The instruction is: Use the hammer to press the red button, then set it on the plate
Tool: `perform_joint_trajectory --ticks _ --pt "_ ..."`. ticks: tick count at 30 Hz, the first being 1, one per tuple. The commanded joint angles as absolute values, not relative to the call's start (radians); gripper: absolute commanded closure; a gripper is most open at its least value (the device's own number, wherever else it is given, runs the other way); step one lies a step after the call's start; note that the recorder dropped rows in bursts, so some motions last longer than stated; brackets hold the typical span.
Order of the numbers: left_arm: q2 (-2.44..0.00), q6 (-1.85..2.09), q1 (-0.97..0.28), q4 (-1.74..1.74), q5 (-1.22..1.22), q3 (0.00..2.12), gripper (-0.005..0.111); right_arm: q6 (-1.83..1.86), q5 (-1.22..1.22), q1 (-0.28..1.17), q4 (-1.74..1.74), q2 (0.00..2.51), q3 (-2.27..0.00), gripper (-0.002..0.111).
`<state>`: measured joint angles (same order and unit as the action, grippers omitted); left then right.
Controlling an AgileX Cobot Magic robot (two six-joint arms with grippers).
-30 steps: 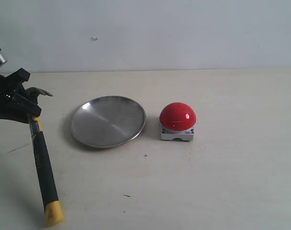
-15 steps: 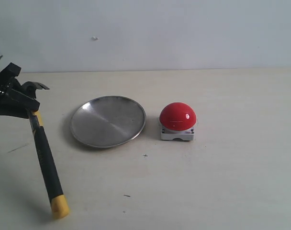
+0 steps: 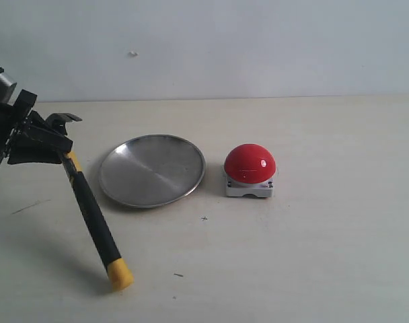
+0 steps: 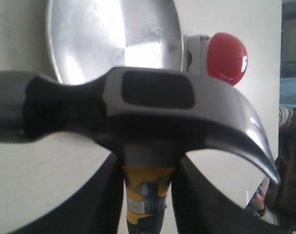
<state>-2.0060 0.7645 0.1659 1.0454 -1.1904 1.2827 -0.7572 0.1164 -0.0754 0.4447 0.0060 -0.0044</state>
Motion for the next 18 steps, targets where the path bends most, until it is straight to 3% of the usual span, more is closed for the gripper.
perform_joint_trajectory --ticks 1,13,18 --pt "-1.994 0.809 0.188 1.152 -1.221 1.294 0.107 -0.753 0.098 -0.081 0.447 0.0 0.0 0.108" --pt "-1.996 0.837 0.19 1.171 -1.221 1.294 0.107 -0.823 -0.284 -0.081 0.278 0.0 0.0 0.108" --pt "-1.996 0.837 0.19 1.191 -1.221 1.294 0.107 -1.151 -0.272 -0.081 0.794 0.394 -0.245 0.108"
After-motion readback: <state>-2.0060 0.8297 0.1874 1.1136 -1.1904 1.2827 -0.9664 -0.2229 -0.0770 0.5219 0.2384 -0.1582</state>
